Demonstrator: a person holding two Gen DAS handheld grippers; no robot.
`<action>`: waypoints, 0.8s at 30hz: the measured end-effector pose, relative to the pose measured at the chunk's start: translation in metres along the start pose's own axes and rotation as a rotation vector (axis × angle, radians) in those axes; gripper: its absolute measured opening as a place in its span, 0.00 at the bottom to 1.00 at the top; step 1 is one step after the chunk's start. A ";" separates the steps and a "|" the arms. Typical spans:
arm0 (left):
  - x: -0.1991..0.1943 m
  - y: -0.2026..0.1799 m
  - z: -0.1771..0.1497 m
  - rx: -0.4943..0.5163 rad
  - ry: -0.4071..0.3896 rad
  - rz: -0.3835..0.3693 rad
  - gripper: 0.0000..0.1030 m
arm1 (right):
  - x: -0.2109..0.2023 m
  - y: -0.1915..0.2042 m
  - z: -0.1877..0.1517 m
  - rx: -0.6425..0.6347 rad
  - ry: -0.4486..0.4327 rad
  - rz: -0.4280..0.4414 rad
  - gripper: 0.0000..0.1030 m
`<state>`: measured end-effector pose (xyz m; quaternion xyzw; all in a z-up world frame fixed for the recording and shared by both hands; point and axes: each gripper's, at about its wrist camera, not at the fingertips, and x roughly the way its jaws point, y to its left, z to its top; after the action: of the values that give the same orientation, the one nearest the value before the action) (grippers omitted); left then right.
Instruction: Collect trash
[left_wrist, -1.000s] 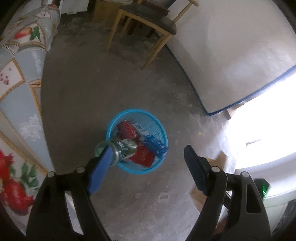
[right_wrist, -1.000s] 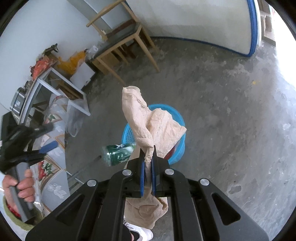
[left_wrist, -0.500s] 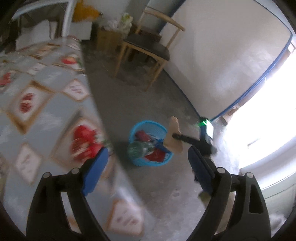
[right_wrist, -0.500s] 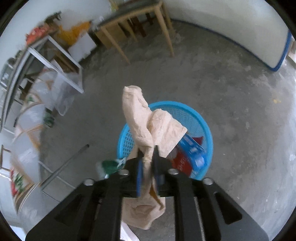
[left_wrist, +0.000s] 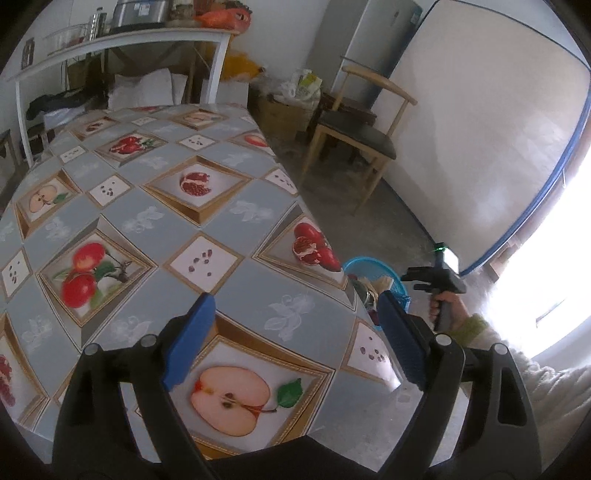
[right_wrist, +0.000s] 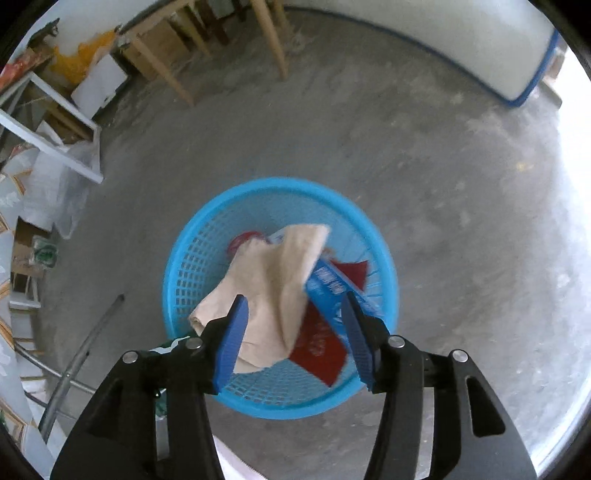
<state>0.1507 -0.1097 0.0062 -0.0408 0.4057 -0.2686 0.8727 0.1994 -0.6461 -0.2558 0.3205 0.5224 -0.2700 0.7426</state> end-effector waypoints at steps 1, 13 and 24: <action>-0.003 0.000 -0.002 -0.001 -0.006 -0.004 0.83 | -0.013 -0.003 -0.002 0.003 -0.022 0.003 0.50; -0.032 -0.009 -0.021 -0.062 -0.119 -0.044 0.92 | -0.210 0.041 -0.117 -0.205 -0.357 0.185 0.79; -0.063 -0.014 -0.040 -0.175 -0.242 0.158 0.92 | -0.319 0.120 -0.242 -0.473 -0.583 0.266 0.94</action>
<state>0.0819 -0.0840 0.0264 -0.1164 0.3215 -0.1559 0.9267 0.0435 -0.3633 0.0104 0.1154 0.2912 -0.1234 0.9416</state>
